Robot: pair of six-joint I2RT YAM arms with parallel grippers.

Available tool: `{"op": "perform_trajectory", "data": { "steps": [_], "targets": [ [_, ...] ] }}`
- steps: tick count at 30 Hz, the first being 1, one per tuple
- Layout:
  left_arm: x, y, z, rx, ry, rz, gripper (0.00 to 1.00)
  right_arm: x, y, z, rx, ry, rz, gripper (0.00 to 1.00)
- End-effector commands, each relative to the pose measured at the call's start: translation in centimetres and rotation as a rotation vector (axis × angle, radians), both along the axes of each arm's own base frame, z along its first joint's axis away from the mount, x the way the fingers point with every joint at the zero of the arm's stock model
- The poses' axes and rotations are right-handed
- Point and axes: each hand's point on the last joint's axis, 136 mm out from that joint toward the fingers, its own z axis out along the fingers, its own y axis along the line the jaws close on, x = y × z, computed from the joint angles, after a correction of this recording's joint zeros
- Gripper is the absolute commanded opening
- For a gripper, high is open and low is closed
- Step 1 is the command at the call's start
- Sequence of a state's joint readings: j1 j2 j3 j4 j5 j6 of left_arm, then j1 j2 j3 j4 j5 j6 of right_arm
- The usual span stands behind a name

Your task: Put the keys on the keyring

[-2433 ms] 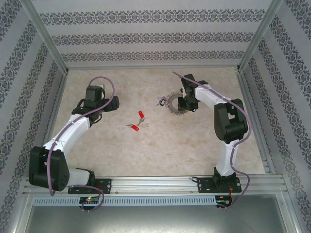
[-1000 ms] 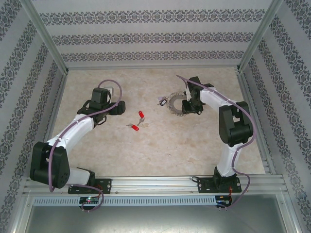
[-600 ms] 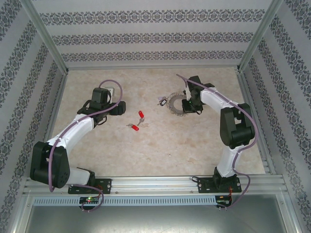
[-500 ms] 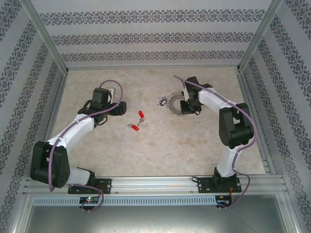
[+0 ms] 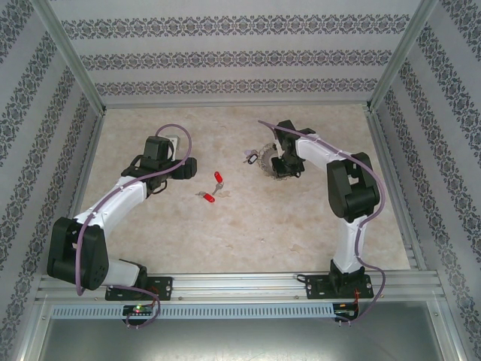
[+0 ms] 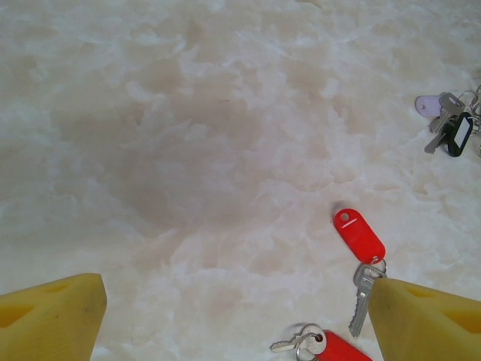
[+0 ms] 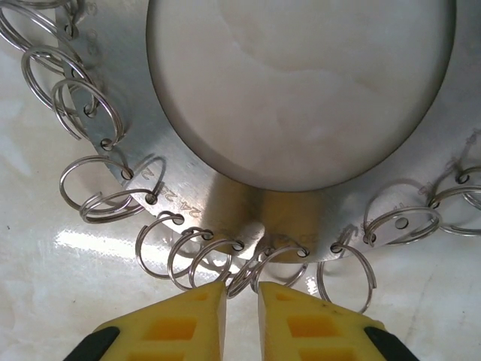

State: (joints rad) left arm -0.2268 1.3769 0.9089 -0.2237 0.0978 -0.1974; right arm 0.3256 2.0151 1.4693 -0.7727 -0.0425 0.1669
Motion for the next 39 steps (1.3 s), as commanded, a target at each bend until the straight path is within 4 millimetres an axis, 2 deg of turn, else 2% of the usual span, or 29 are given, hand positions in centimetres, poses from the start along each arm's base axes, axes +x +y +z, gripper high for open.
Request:
{"op": "perform_trajectory", "data": {
  "steps": [1,6,11,14,17,20,22,26,30,37,39],
  "targets": [
    [0.2,-0.8,0.3,0.009,-0.023,-0.034,0.9,-0.1,-1.0,0.1,-0.085,0.009,-0.024,0.23],
    [0.2,-0.9,0.2,0.01,-0.019,-0.037,0.91,-0.4,-1.9,0.3,-0.116,-0.001,-0.029,0.32],
    [0.2,-1.1,0.1,0.009,-0.012,-0.04,0.91,-0.3,-1.8,0.4,-0.095,-0.003,-0.031,0.32],
    [0.2,-1.0,0.1,0.015,-0.013,-0.038,0.91,-0.1,-1.1,1.5,-0.085,-0.027,-0.025,0.32],
    [0.2,-1.0,0.2,0.02,-0.017,-0.038,0.91,0.1,-1.5,2.8,-0.095,-0.067,-0.05,0.29],
    [0.1,-1.1,0.1,0.021,-0.017,-0.042,0.91,0.1,-1.6,3.1,-0.078,-0.077,-0.083,0.21],
    [0.2,-1.1,0.2,0.021,-0.017,-0.041,0.91,0.0,-1.4,2.9,-0.056,-0.069,-0.093,0.17],
    [0.1,-1.2,0.1,0.023,-0.013,-0.045,0.91,0.0,-0.9,2.5,-0.025,-0.054,-0.125,0.17],
    [0.1,-1.2,0.3,0.028,-0.02,-0.046,0.91,0.0,-0.8,2.0,-0.034,-0.044,-0.149,0.24],
    [0.1,-1.2,0.3,0.031,-0.02,-0.047,0.91,-0.3,-1.6,1.0,-0.07,-0.018,-0.146,0.27],
    [0.1,-1.2,0.4,0.031,-0.021,-0.047,0.91,-0.4,-1.9,0.7,-0.076,-0.003,-0.152,0.33]
  ]
}}
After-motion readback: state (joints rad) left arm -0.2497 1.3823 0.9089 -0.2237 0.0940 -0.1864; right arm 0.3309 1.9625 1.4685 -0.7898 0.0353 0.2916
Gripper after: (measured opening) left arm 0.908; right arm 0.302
